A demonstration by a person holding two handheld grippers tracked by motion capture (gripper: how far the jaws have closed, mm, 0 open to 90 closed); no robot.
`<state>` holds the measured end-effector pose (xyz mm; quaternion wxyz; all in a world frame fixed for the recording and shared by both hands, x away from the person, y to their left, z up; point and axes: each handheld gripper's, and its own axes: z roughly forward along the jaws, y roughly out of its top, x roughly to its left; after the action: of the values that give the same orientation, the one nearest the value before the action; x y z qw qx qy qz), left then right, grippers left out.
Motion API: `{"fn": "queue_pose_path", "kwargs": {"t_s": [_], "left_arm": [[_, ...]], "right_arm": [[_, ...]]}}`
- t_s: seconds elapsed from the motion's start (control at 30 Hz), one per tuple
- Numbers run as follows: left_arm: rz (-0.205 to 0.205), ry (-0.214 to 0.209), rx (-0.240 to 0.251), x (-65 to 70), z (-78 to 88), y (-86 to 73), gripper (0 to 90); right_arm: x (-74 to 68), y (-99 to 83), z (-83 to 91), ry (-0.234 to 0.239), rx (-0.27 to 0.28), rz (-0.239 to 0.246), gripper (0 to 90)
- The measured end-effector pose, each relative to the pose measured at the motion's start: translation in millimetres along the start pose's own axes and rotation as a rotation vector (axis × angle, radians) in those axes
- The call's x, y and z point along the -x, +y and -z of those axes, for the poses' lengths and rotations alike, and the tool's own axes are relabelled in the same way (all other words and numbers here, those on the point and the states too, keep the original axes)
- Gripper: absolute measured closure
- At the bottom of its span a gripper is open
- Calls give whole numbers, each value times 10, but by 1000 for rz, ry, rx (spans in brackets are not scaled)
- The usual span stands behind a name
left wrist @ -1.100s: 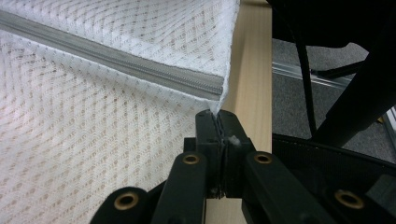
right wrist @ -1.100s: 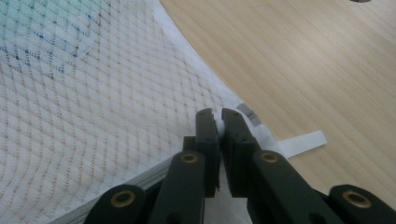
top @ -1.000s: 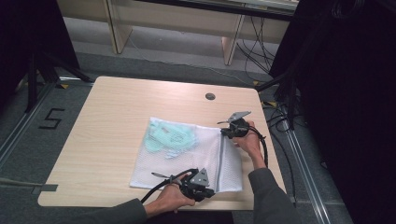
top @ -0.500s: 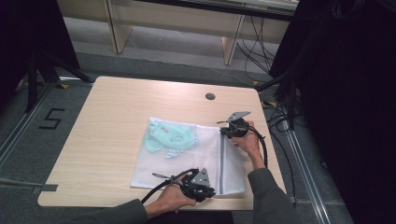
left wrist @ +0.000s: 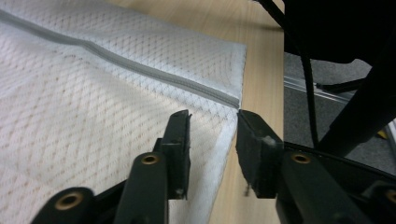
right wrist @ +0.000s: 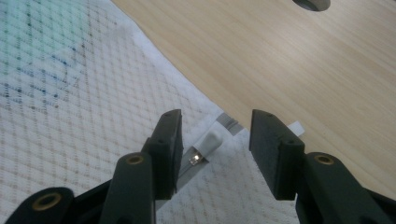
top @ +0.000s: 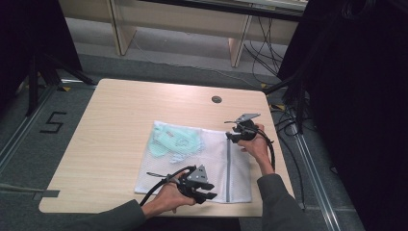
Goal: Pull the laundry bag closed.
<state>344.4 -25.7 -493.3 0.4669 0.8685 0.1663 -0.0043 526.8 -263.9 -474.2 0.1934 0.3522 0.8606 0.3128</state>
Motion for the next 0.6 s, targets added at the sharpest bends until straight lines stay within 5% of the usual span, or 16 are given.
{"fn": "queue_pose_path", "kwargs": {"t_s": [0.1,0.23,0.6], "left_arm": [[11,0,3,-28,47,-1,605],[26,23,4,-57,112,8,545],[71,84,-6,-175,252,-9,398]], "right_arm": [[-45,6,32,0,5,-37,527],[-82,30,118,-1,38,-9,489],[-181,-16,271,26,38,-59,441]]}}
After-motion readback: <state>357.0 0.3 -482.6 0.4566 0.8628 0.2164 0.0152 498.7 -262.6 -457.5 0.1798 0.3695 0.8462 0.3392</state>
